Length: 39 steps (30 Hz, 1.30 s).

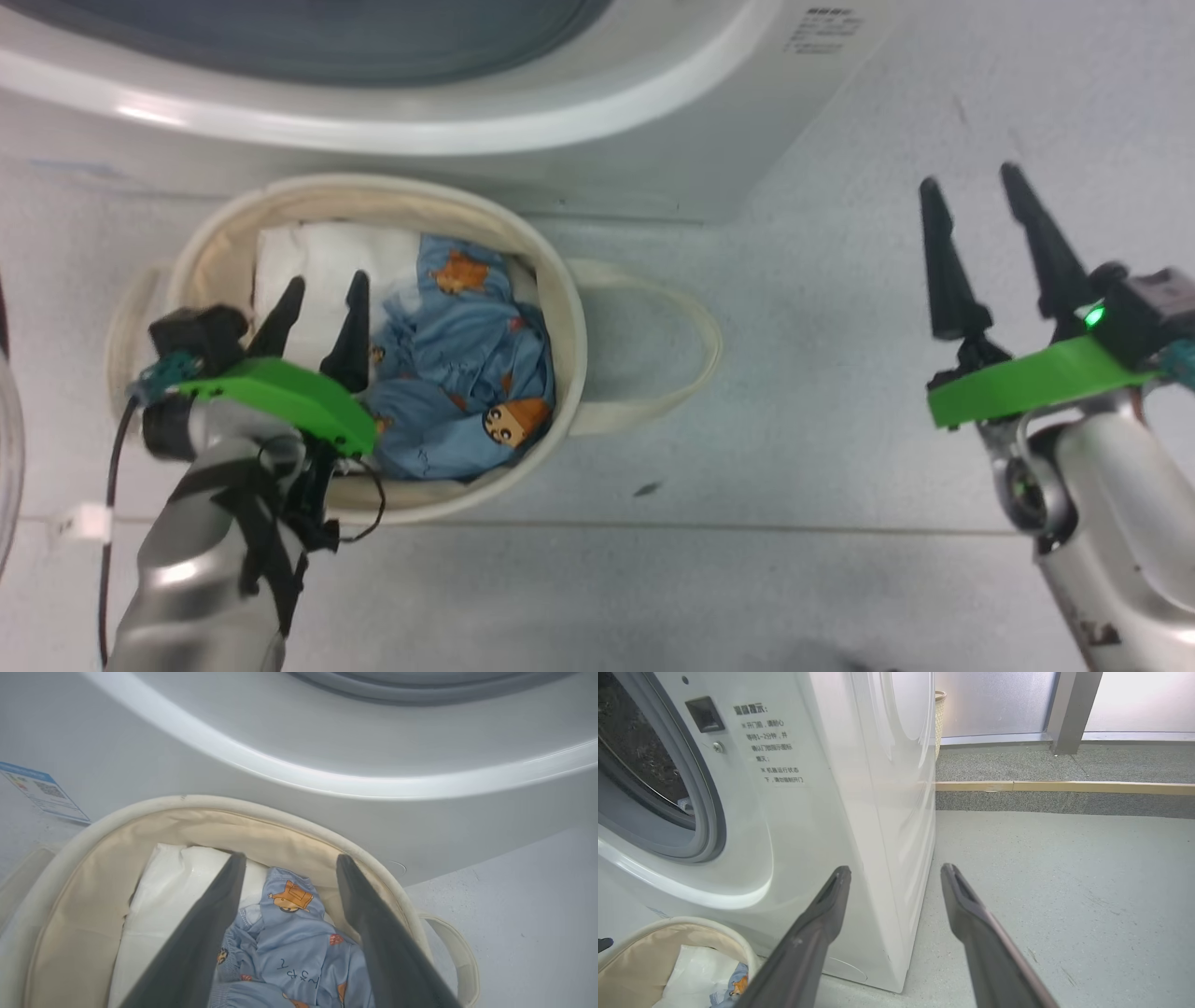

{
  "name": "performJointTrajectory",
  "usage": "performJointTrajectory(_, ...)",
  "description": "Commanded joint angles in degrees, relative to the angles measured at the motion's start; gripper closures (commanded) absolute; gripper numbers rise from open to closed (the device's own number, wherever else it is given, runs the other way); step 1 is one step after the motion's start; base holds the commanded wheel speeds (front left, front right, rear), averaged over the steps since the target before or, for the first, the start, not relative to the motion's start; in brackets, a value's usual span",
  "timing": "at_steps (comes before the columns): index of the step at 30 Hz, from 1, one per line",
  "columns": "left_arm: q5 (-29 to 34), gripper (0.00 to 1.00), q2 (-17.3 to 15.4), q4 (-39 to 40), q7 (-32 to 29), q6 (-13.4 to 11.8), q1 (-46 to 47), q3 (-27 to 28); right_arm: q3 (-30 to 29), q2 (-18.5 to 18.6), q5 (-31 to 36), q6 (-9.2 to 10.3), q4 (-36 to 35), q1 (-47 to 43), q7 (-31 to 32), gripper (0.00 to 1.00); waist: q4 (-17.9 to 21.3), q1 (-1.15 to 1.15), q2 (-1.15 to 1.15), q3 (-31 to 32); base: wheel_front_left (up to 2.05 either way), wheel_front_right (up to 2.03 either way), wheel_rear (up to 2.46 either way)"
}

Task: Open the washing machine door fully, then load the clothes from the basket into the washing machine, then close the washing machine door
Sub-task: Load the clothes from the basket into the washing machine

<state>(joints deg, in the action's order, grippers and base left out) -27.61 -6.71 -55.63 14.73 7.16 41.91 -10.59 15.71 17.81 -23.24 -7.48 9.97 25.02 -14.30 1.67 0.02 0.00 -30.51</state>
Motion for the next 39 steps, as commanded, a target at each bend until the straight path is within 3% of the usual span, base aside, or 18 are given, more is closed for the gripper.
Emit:
performJointTrajectory(1, -1.08, 0.00, -1.27, -0.39, 0.27, 0.33, 1.09, -0.02, 0.29, 1.25, 0.46, -0.01, -2.02, 0.26, -0.70, 0.00, -0.51, -0.02, 0.00, -3.68, 0.00, 0.00, 0.00)
performJointTrajectory(10, -8.33, 0.00, -1.87, -8.76, -5.60, 0.33, 9.04, -12.18, -1.79, 3.49, 1.83, -0.01, -4.31, 2.59, -0.70, 0.00, -0.19, -0.02, 0.00, -11.03, 0.00, 0.00, 0.00)
performJointTrajectory(15, -8.95, 0.00, -3.43, -11.42, -11.31, 0.33, 11.50, -20.11, -2.34, 2.86, 2.63, -0.01, -5.59, 2.28, -0.70, 0.00, 0.62, -0.02, 0.00, -13.84, 0.00, 0.00, 0.00)
performJointTrajectory(23, -9.60, 0.00, -5.23, -12.93, -14.41, 0.33, 14.19, -29.24, -3.35, 0.98, 3.75, -0.01, -7.30, 1.19, -0.70, 0.00, 2.45, -0.02, 0.00, -16.68, 0.00, 0.00, 0.00)
performJointTrajectory(38, -14.93, 0.00, -6.39, -15.12, -19.55, 0.33, 16.96, -39.49, -4.55, -0.13, 5.31, -0.01, -10.23, -0.92, -0.70, 0.00, 3.98, -0.02, 0.00, -19.66, 0.00, 0.00, 0.00)
performJointTrajectory(39, -14.94, 0.51, -6.29, -15.48, -19.18, 0.33, 17.33, -39.74, -4.55, -0.12, 5.37, -0.01, -10.33, -0.92, -0.70, 0.00, 3.98, -0.02, 0.00, -19.70, 0.00, 0.00, 0.00)
